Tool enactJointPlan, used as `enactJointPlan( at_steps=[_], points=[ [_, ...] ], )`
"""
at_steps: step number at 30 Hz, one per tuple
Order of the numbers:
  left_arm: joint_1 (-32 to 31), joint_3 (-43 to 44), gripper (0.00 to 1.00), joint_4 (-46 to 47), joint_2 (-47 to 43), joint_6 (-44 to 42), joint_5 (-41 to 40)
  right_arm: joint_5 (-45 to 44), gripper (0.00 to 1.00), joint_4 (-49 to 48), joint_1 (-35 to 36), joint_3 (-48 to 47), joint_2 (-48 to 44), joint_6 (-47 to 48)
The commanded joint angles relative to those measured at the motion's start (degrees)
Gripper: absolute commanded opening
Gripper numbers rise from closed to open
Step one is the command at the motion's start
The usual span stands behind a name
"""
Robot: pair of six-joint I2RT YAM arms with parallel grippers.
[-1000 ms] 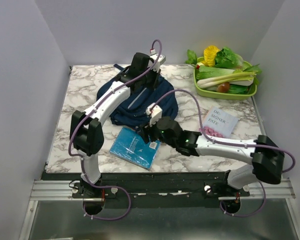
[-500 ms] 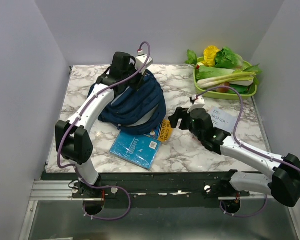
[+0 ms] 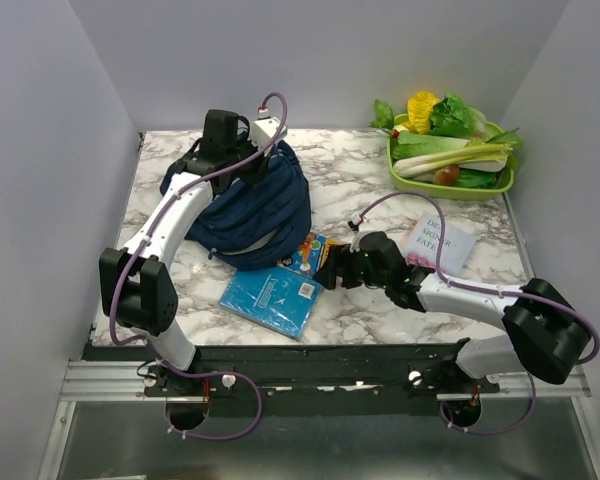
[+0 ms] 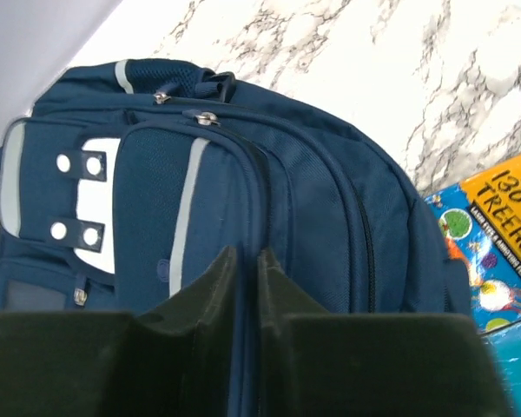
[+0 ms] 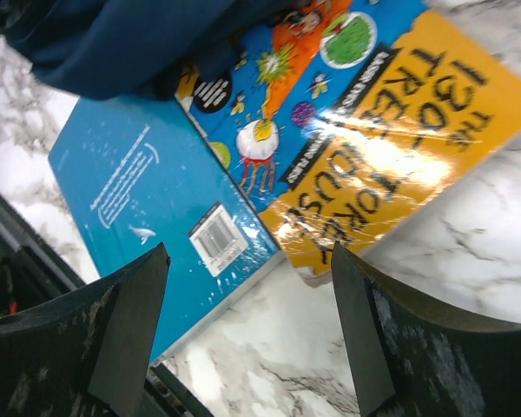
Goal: Pack the student bag
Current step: Unzip the student bag at the center of the board, then adjust the book at the center of the board.
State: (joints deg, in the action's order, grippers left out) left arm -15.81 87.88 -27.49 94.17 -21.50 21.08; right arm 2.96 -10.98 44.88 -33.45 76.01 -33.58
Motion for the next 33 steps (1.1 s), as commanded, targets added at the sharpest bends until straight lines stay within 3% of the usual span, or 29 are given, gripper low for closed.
enactJointPlan(
  at_steps=[1,2,6,9,14,22,28,33],
  points=[
    [1.0,2.6,0.29,1.8,0.7,-0.5,-2.5,7.7,0.83,-7.3,1.3,-0.1,4.7,-2.3],
    [1.0,2.9,0.32,1.6,0.6,0.4,-1.9,8.1,0.82,-7.8,1.3,-0.6,5.6,-2.4],
    [1.4,4.6,0.67,-0.9,-2.3,3.0,0.4,9.9,0.81,-7.9,1.4,-2.6,9.2,-2.8],
    [2.7,5.3,0.74,-5.0,-6.0,3.0,2.8,9.9,0.8,-7.2,1.4,-2.1,9.8,-3.4],
    [6.3,6.0,0.7,-19.0,-10.1,-2.7,12.8,8.7,0.8,-4.9,1.4,-1.8,10.1,-3.7],
    [9.7,-3.3,0.56,-42.5,-11.3,-26.5,20.1,9.4,0.79,-6.7,2.2,3.0,5.3,-6.1],
    [11.1,-10.6,0.5,-46.3,-9.2,-32.0,18.3,10.7,0.79,-8.3,3.3,2.5,8.0,-7.1],
    [12.1,-17.2,0.52,-45.3,-9.5,-36.0,15.8,9.9,0.8,-9.8,3.6,1.6,12.2,-7.6]
  ],
)
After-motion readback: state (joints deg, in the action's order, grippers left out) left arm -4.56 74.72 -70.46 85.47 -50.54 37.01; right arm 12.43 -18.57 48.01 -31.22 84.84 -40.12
